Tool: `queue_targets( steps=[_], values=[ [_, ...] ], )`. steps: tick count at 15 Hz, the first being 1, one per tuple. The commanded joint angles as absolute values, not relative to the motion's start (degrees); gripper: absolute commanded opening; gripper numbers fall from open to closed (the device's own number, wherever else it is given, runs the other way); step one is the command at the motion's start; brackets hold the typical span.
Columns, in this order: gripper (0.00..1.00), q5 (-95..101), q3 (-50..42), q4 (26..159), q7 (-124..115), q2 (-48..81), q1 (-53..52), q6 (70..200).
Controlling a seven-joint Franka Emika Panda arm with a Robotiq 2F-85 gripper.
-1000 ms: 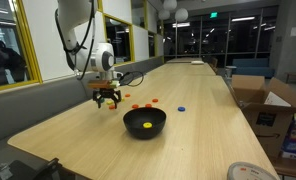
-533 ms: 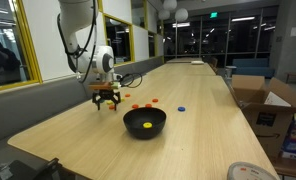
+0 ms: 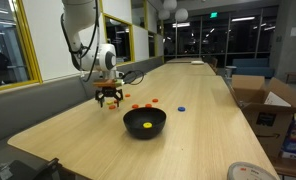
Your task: Put the circles inside the black bowl.
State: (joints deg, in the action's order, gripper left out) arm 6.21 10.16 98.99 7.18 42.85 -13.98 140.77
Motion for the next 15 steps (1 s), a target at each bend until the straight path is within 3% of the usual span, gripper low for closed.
queue_targets(
  steps=[1,6,7,9,15],
  values=[
    [1.0,6.88,9.87,95.06,8.41,44.68,-14.26,138.37],
    [1.0,6.92,9.87,93.63,9.1,45.8,-14.22,137.81],
    [0.75,6.95,9.86,93.33,9.27,46.05,-14.19,137.83],
    [0.68,7.05,9.81,92.93,9.62,46.43,-14.2,137.81],
    [0.2,7.71,9.13,92.93,9.12,45.7,-14.54,137.98]
  ],
)
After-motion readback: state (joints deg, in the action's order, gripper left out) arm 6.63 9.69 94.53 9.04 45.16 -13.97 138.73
